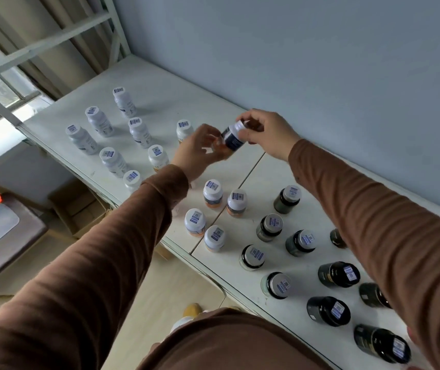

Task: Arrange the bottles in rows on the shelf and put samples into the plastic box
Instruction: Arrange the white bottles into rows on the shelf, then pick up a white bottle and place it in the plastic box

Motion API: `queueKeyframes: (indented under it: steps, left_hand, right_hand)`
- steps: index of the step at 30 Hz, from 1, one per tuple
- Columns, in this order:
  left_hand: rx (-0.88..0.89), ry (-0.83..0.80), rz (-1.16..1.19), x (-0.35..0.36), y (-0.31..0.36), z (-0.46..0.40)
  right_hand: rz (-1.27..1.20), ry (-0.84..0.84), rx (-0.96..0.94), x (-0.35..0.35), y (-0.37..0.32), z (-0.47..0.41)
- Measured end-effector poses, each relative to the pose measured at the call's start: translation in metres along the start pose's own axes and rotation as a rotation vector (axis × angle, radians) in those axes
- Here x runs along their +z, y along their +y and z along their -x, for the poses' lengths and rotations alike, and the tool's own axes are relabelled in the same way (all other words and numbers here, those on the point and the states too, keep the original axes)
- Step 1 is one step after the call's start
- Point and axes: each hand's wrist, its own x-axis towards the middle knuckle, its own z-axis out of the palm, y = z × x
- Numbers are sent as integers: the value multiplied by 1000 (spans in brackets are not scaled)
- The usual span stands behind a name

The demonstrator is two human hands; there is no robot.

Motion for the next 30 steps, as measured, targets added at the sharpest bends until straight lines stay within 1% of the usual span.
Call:
queueKeyframes:
  steps: [2, 3, 5, 7, 10, 12, 14, 16, 19, 21, 23, 27, 30]
  left_hand:
    - [-38, -38, 318, -7, 11, 4]
    - [-61, -62, 448, -10, 17, 7]
    - [-162, -122, 672, -14, 26, 13]
    - [-290, -178, 830, -13, 31, 18]
    - [-437, -223, 930, -11, 33, 24]
    - [-474, -247, 946, -10, 32, 30]
    - [-474, -257, 952, -9, 32, 39]
    - [-432, -232, 963, -10, 33, 49]
    - [-328, -138, 958, -14, 29, 67]
    - [-246, -122, 882, -21, 23, 84]
    - [-175, -92, 749, -29, 18, 105]
    - [-141, 132, 510, -49, 13, 151]
    - [-143, 220, 383, -78, 0, 187]
  right_hand:
    - [-200, 4, 53, -7, -16, 6]
    - [-251, 16, 70, -9, -23, 9]
    - [-272, 49, 82, -9, -36, 14]
    - [-263, 69, 65, -7, -47, 20]
    - [-274, 72, 41, 1, -56, 27]
    - [-266, 70, 29, 5, -59, 32]
    - [-248, 67, 19, 8, -59, 37]
    - [-217, 61, 11, 10, -58, 42]
    - [-173, 35, -3, 12, -57, 47]
    - [-189, -4, -29, 17, -59, 51]
    - [-185, -64, -64, 28, -65, 53]
    - [-87, -165, -152, 70, -87, 60]
    - [-59, -219, -200, 111, -111, 68]
